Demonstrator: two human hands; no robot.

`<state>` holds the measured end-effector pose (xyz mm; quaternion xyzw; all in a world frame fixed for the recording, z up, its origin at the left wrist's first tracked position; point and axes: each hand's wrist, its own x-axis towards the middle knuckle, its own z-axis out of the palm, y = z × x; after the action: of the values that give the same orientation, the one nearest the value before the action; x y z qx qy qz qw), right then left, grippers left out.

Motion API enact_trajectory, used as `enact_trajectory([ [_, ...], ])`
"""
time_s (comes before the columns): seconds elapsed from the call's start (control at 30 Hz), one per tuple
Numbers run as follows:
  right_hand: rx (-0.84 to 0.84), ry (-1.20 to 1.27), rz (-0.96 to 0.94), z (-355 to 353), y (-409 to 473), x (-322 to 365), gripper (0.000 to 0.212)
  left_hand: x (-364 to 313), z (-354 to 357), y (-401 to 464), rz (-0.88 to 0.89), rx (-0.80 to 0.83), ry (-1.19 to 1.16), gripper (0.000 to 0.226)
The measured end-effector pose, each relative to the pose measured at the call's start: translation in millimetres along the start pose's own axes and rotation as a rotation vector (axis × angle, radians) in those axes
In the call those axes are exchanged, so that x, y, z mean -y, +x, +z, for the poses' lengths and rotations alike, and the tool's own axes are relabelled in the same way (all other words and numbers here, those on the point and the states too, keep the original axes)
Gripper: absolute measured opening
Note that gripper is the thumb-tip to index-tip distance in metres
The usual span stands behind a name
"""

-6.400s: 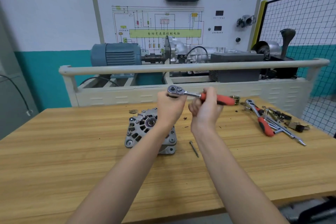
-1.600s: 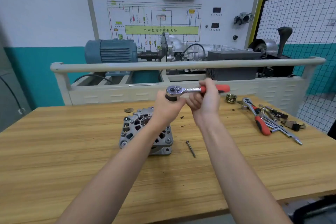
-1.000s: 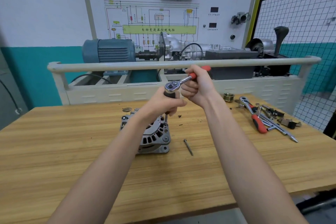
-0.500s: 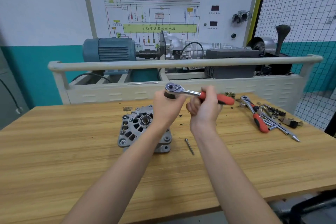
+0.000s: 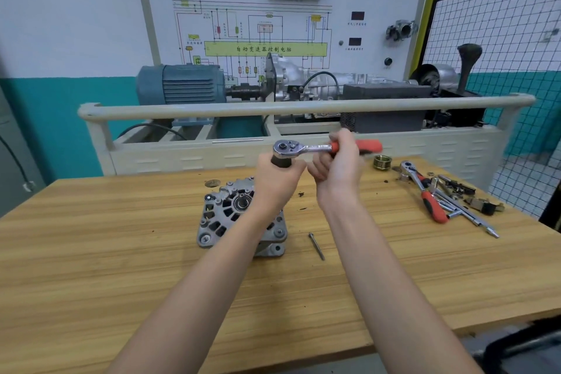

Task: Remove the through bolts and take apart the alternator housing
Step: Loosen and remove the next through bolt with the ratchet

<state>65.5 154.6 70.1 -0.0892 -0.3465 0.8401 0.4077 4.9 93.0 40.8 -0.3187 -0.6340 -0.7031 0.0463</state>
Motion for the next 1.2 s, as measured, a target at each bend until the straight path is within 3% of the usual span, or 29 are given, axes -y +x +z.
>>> enact_trajectory([
  [0.13, -0.085, 0.128, -0.28, -11.4, -39.5, -22.4, 0.027, 0.6, 13.2, -8.8, 0.046, -0.195, -0.03, 0.049],
  [0.23, -0.057, 0.117, -0.266, -12.8, -39.7, -22.6, 0.03, 0.7, 13.4, -9.2, 0.028, -0.193, -0.044, 0.047],
  [0.37, 0.03, 0.006, -0.038, -9.4, -8.3, 1.8, 0.038, -7.1, -4.7, -8.4, 0.026, 0.089, 0.082, 0.027],
  [0.5, 0.319, -0.183, 0.223, 4.8, 25.9, 22.1, 0.052, -16.8, -29.9, 5.3, -0.007, 0.464, 0.152, 0.03],
  [0.57, 0.423, -0.233, 0.289, 12.0, 34.5, 23.4, 0.059, -18.1, -31.2, 8.1, -0.029, 0.542, 0.081, 0.037],
  [0.63, 0.415, -0.232, 0.297, 16.0, 35.9, 22.0, 0.059, -14.2, -23.5, 5.7, -0.043, 0.461, -0.014, 0.042],
  [0.7, 0.273, -0.165, 0.229, 14.0, 28.4, 17.2, 0.05, -7.1, -14.6, 2.6, -0.009, 0.291, -0.047, 0.041],
  [0.8, 0.012, -0.006, 0.008, 0.6, 2.4, 1.7, 0.039, -0.3, -1.5, -2.5, 0.069, 0.022, -0.022, 0.036],
  [0.93, -0.051, 0.127, -0.242, -12.6, -39.4, -21.7, 0.037, 2.7, 14.8, -9.4, 0.102, -0.244, -0.032, 0.048],
  [1.07, -0.019, 0.095, -0.21, -13.1, -36.3, -17.7, 0.035, 3.4, 14.1, -9.2, 0.086, -0.234, -0.028, 0.048],
  [1.2, 0.109, -0.048, 0.021, -6.6, -0.3, 6.0, 0.04, -3.7, -3.4, -9.6, 0.057, 0.01, 0.007, 0.035],
])
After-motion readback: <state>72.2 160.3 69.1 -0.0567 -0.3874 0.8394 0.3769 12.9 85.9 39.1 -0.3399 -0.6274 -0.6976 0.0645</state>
